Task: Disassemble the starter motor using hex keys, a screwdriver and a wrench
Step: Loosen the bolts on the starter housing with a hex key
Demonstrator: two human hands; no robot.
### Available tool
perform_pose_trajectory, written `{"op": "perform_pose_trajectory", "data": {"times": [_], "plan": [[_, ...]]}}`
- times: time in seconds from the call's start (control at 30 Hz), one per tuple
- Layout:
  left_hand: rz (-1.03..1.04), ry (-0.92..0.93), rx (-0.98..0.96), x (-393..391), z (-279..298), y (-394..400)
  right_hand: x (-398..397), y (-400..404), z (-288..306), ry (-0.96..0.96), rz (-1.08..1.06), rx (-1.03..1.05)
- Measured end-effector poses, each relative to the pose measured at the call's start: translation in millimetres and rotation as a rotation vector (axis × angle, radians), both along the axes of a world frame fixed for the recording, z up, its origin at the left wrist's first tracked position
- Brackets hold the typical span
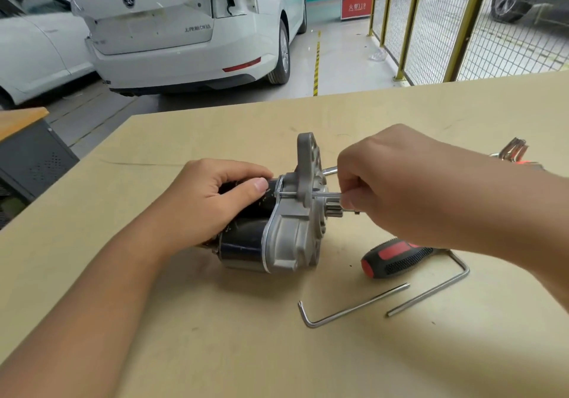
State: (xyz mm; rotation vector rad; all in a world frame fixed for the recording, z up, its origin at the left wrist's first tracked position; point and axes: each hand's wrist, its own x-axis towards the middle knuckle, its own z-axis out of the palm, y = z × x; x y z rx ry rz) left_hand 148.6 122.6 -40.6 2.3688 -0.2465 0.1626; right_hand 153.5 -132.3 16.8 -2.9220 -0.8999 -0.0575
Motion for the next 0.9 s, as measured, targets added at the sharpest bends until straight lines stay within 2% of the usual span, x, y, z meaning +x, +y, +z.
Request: {"op": "perform_pose_trajectory", "data": {"times": [0.17, 0.27, 0.43, 0.5, 0.63, 0.73, 0.9], "plan": [[0.010, -0.021, 0.021, -1.8, 1.7, 1.6, 2.7, -2.2, -2.3, -0.044, 0.104, -0.066], [0.005, -0.015, 0.051, -5.3, 4.8, 0.9, 2.8, -1.8, -6.6, -0.077, 0.095, -0.119], [0.070, -0.104, 0.067, -6.2, 1.5, -9.2, 0.9, -1.6, -9.3, -0.270, 0.053, -0.128], [0.116, -0.173, 0.059, -6.7, 0.3, -15.3, 4.0, -2.2, -9.7, -0.247, 0.057, -0.071], [0.095, -0.299, -0.075, -10.2, 3.8, -24.1, 7.8, -5.6, -7.6, -0.115, 0.122, 0.054], [0.031, -0.349, -0.131, -13.7, 7.4, -27.4, 4.9, -4.7, -6.9, -0.098, 0.121, -0.008], [-0.046, -0.356, -0.033, -18.7, 8.6, -33.1, -3.9, -0.2, -6.7, -0.214, 0.086, -0.130]]}}
